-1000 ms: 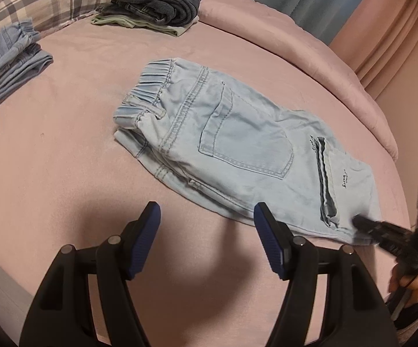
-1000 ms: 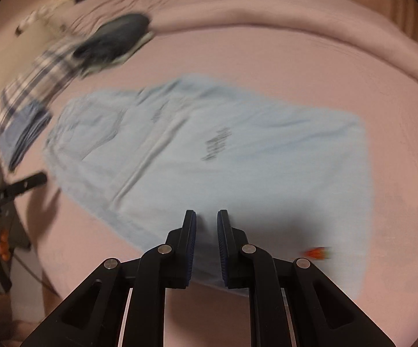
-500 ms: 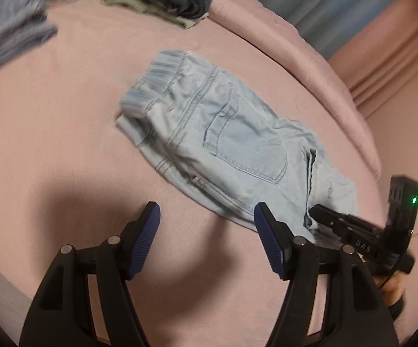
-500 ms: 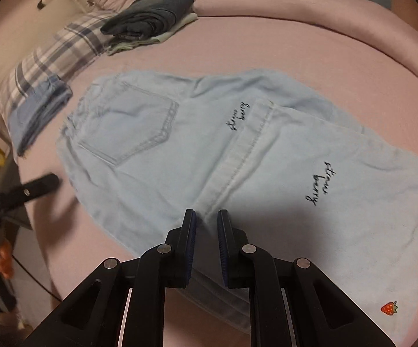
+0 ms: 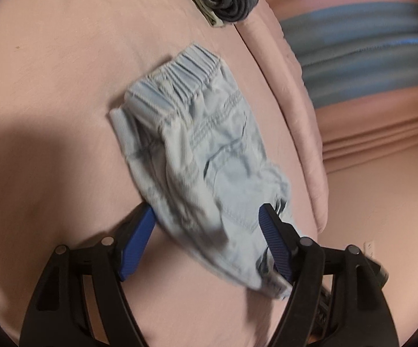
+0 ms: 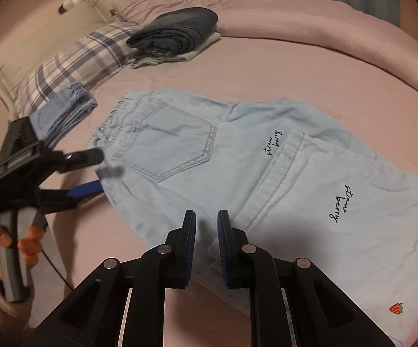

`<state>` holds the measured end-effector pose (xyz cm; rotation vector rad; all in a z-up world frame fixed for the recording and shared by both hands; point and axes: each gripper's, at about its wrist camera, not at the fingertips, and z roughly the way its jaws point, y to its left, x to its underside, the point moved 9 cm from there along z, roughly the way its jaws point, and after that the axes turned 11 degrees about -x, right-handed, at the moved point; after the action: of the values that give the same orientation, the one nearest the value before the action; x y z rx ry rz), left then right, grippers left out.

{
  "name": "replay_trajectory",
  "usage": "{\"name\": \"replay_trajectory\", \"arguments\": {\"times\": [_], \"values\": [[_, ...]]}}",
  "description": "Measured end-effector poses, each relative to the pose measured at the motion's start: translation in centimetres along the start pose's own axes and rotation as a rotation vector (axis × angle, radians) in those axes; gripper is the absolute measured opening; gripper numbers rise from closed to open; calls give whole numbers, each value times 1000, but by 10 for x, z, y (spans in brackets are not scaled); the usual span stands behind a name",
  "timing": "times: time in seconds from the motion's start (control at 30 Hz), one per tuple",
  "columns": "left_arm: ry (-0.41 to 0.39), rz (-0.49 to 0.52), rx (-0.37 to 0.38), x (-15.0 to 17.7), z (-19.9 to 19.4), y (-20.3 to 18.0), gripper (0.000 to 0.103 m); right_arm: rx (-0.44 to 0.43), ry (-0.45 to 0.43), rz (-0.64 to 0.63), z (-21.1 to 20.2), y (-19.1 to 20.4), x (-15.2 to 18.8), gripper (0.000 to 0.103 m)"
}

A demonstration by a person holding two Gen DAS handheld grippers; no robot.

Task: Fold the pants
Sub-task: 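Grasp the waistband with the left gripper and lift it off the bed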

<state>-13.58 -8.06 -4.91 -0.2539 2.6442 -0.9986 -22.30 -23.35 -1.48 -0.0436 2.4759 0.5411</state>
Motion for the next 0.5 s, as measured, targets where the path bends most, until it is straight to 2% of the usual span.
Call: {"name": "replay_trajectory", "arguments": {"times": [0.07, 0.2, 0.3, 0.33, 0.37, 0.43, 0.5], "values": [[-25, -23, 14, -10, 5, -2, 74, -5, -7, 6, -2, 1, 0, 14], [-88, -36, -4, -28, 10, -8, 74, -20, -7, 19, 1, 2, -2, 14], [-98, -53, -1, -37, 13, -9, 72, -28, 1, 22, 9, 1, -8, 14], [-96, -52, -9, -39, 14, -10, 68, -21, 1, 25, 13, -1, -15, 14], [-93, -43, -26, -40, 15, -8, 52, -17, -1, 30, 17, -2, -19, 15], [-76, -13, -84, -41, 20, -1, 33, -23, -13, 63, 28, -8, -36, 15], [-71, -16, -68, -40, 19, 3, 30, -44, -19, 109, 42, -15, -52, 15]]}}
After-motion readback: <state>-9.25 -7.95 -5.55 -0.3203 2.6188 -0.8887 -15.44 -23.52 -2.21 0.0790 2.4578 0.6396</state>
